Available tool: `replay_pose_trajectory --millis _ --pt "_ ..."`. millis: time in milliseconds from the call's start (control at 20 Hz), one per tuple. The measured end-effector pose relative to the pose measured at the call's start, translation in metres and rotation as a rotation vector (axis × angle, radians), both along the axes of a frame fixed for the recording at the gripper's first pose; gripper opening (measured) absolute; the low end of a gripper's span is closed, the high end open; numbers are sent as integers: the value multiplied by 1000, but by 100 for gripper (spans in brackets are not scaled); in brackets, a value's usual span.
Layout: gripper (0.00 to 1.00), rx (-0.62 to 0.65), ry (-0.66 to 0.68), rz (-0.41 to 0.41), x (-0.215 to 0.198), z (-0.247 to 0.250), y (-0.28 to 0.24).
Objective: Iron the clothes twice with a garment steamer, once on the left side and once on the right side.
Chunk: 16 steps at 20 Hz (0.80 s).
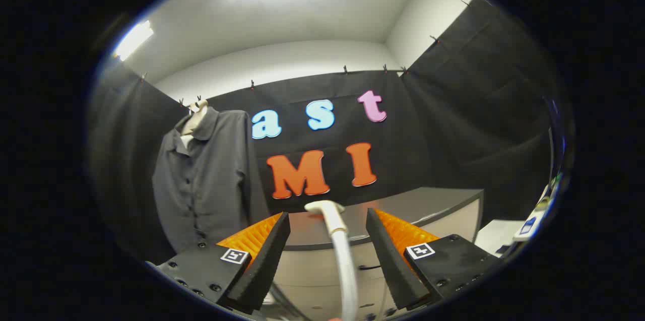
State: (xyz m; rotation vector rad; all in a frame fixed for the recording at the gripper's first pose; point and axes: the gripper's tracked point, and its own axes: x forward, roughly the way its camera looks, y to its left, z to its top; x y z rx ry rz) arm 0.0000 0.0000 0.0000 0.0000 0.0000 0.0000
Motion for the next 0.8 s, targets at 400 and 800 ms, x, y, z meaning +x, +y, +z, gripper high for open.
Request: replay_pose_trajectory --millis 400,800 --pt "98 -94 40 35 -54 65 24" --pt "98 -204 36 -107 -83 83 -21"
